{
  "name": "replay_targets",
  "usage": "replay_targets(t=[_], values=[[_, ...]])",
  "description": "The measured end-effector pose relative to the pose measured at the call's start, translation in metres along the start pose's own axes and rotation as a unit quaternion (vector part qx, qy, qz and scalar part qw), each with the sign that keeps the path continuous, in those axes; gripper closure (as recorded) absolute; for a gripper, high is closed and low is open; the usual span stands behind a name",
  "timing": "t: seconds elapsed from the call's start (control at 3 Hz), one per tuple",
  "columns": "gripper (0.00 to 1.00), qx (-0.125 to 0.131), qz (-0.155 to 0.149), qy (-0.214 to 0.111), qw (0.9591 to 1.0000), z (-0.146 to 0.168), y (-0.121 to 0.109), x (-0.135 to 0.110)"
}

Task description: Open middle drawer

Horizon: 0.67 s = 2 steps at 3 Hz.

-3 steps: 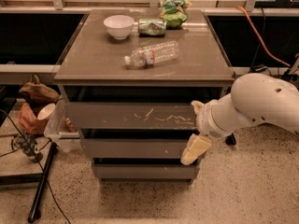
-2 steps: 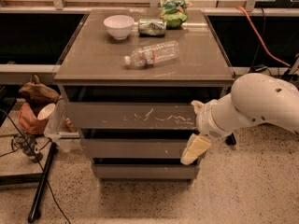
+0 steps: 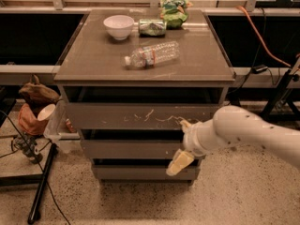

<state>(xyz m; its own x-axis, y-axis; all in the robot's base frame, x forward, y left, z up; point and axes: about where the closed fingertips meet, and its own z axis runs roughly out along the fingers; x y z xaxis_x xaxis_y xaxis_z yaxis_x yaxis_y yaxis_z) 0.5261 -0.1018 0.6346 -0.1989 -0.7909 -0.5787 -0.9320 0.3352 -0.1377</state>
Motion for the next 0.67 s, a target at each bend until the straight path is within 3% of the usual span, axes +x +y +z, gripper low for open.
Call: replay_targets(t=[0.67], values=[[0.0,-0.028,0.031,-0.051,0.9978,0.119,0.0,0.029]])
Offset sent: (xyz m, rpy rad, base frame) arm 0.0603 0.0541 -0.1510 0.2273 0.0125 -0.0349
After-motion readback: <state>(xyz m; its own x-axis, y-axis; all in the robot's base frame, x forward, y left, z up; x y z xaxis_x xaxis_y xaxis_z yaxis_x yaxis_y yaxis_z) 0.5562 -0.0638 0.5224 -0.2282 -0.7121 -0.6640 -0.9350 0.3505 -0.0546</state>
